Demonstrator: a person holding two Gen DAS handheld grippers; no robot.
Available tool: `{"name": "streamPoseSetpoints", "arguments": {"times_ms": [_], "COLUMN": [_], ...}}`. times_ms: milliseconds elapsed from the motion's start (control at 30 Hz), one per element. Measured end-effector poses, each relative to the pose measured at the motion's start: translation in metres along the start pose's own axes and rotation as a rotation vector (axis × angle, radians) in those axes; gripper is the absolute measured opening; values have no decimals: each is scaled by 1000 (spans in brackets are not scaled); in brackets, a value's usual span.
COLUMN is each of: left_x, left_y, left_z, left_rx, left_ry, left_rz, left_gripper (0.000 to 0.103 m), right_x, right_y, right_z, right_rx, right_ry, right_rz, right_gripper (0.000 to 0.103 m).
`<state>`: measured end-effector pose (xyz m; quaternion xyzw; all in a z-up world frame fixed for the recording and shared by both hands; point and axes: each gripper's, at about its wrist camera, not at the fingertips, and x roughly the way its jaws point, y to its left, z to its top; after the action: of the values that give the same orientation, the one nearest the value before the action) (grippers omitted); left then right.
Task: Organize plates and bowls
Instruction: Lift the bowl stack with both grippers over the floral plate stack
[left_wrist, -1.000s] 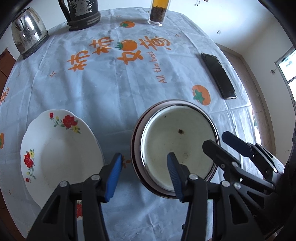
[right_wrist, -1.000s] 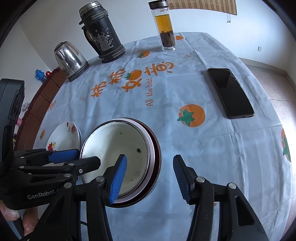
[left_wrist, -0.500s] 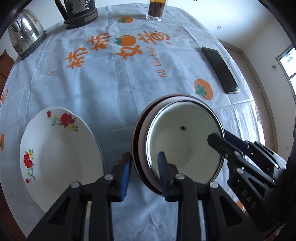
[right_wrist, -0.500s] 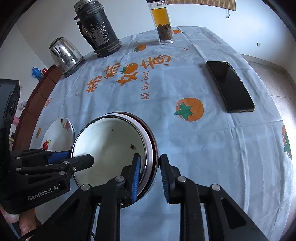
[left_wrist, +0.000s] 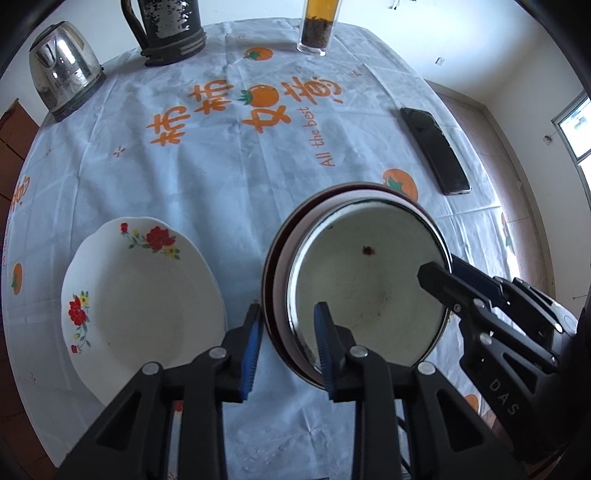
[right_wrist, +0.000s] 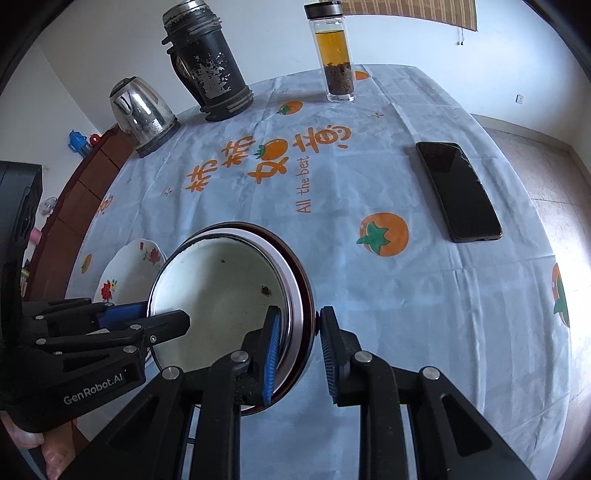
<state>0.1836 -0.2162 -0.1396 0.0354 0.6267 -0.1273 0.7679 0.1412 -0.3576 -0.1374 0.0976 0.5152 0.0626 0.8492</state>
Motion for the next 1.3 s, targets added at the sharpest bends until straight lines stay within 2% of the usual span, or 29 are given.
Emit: {"name": "streamPoseSetpoints", "arguments": {"times_ms": [533, 1300], "left_x": [-41, -62], "left_y": [36, 79], "left_z": [-13, -35], "left_rx": [-95, -209], "left_ry": [-70, -111], "left_rz": [30, 76], "left_gripper": [26, 26], "right_x": [-13, -8], "right_y": [42, 95], "right_z": [16, 19], "right_rx": [-98, -203], "right_ry": [-15, -10], "right_rz": [59, 123], "right_gripper": [23, 23]}}
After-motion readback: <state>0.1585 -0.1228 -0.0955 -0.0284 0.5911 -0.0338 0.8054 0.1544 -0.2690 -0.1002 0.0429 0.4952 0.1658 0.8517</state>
